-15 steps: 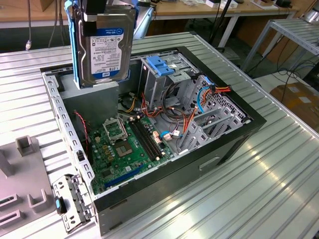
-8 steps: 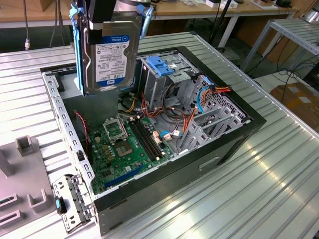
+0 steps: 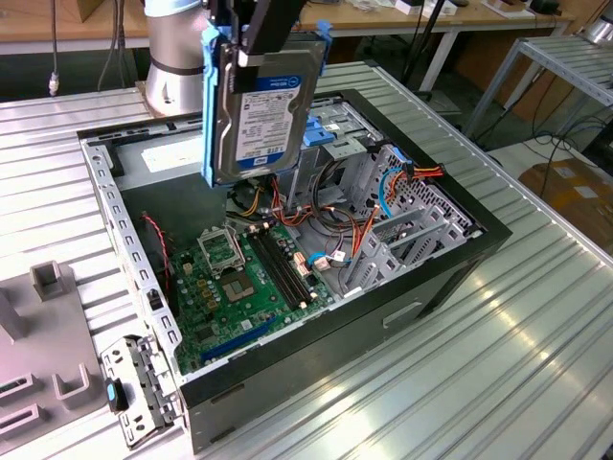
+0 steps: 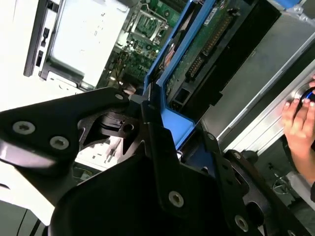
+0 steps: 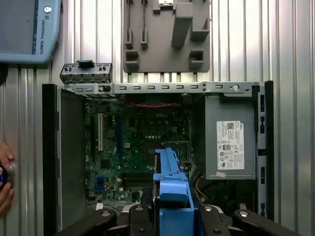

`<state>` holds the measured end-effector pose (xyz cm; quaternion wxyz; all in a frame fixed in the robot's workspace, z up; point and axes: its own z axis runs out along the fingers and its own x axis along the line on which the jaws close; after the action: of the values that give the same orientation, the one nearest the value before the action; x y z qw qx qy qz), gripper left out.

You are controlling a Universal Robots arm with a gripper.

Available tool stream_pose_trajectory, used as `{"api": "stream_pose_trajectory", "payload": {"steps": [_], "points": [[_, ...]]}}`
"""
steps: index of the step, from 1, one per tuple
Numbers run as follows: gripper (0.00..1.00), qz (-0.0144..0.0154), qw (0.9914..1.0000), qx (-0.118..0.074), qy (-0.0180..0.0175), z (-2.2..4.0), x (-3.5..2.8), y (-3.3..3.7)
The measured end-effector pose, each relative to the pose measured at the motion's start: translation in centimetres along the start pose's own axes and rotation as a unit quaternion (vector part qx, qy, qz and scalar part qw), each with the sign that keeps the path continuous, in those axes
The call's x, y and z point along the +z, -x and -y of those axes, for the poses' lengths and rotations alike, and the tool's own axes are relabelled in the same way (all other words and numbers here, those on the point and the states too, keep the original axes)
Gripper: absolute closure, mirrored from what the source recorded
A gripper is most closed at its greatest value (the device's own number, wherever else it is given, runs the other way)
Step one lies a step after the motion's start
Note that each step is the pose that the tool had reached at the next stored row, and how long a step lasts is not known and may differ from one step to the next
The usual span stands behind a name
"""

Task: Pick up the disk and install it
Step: 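Pick up the disk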

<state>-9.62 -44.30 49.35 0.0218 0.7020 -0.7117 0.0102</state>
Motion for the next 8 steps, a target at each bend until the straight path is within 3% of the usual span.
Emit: {"api": "stream_pose_trajectory", "payload": {"steps": [4, 8], "points": [[0.63, 0.0001, 1.0, 0.0, 0.0, 2.07, 0.05, -0.06], [0.63, 0.0, 1.0, 0.0, 0.0, 2.32, 0.19, -1.2]]}}
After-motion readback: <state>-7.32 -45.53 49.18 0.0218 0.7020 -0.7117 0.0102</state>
